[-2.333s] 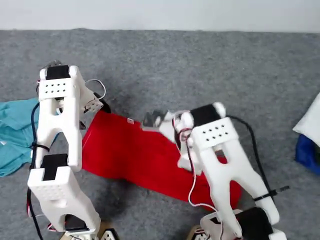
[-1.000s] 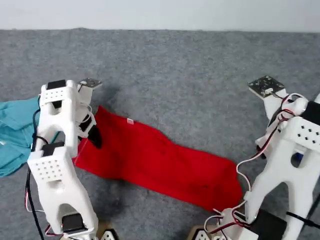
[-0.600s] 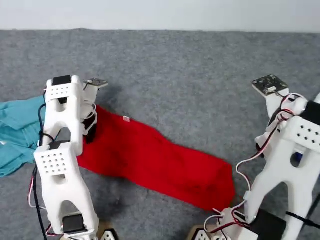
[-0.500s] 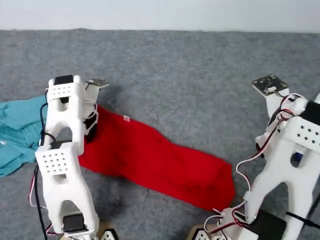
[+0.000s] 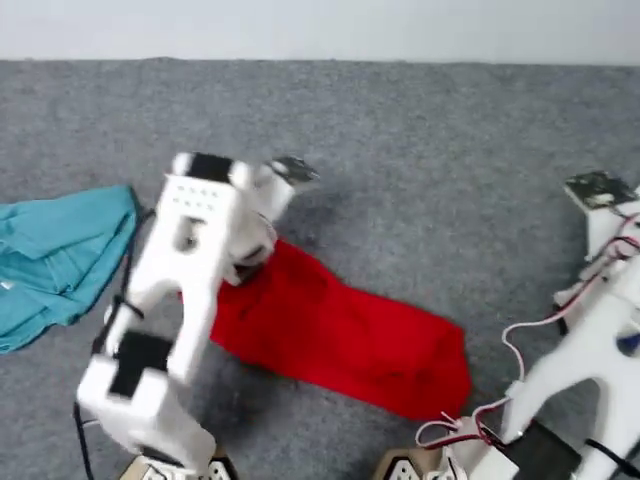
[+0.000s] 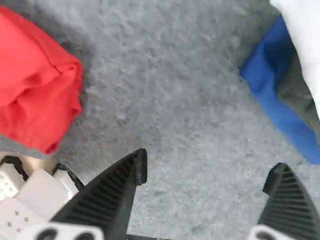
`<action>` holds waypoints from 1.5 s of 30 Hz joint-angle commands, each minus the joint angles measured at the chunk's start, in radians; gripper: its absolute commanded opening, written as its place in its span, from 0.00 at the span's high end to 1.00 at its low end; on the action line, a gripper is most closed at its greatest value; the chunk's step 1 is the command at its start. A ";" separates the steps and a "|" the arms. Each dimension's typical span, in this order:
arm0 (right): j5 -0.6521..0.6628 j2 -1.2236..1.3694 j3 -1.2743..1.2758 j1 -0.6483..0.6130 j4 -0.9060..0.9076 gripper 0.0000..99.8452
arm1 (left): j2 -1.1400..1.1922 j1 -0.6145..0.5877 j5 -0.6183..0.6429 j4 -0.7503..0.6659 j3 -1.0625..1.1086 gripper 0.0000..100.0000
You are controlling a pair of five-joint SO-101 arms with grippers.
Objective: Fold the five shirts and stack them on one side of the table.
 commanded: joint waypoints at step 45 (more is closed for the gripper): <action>-0.351 -0.030 0.080 -0.111 0.048 0.63 | 0.272 0.422 0.704 0.031 -0.498 0.67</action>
